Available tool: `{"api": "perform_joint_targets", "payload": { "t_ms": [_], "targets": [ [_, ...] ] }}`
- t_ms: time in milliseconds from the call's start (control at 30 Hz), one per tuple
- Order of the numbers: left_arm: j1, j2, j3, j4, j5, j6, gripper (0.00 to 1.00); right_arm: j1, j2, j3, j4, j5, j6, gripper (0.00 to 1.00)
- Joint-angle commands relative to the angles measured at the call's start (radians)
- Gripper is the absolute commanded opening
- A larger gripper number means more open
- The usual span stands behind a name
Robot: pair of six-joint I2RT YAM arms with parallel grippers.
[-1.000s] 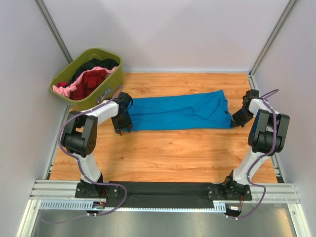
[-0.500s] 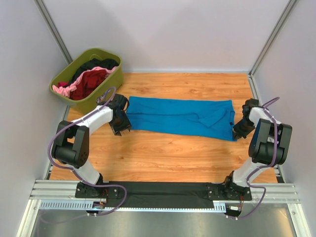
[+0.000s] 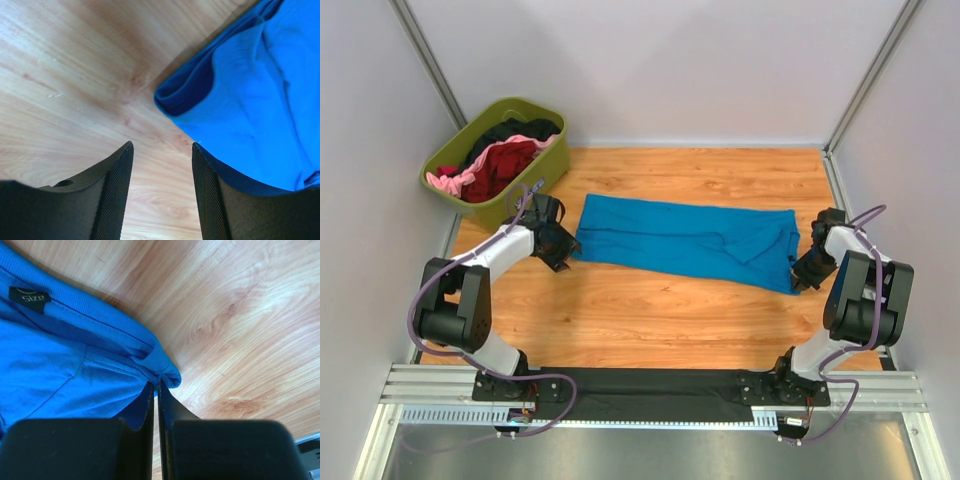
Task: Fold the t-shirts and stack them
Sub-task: Fold the tshirt
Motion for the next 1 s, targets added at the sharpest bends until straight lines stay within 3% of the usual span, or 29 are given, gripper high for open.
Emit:
{"api": "perform_joint_targets", "payload": {
  "t_ms": [0, 400, 500, 633, 833, 967],
  "targets": [
    [0.006, 0.031, 0.029, 0.065, 0.031, -0.052, 0.58, -0.005, -0.035, -0.015, 0.018, -0.022, -0.014, 0.0],
    [0.009, 0.149, 0.126, -0.037, -0.055, -0.015, 0.52, -0.006, -0.039, 0.011, 0.001, 0.001, -0.011, 0.0],
    [0.012, 0.177, 0.149, -0.07, -0.072, 0.002, 0.41, -0.006, -0.039, 0.022, -0.009, 0.01, -0.014, 0.0],
    [0.015, 0.218, 0.19, -0.121, -0.075, 0.014, 0.18, -0.006, -0.045, 0.028, -0.014, 0.013, -0.013, 0.0],
    [0.017, 0.229, 0.193, -0.162, -0.08, 0.016, 0.03, -0.006, -0.048, 0.025, -0.022, 0.024, -0.016, 0.0],
    [0.022, 0.23, 0.197, -0.216, -0.091, 0.017, 0.0, -0.006, -0.054, 0.025, -0.046, 0.031, -0.017, 0.0]
  ]
}}
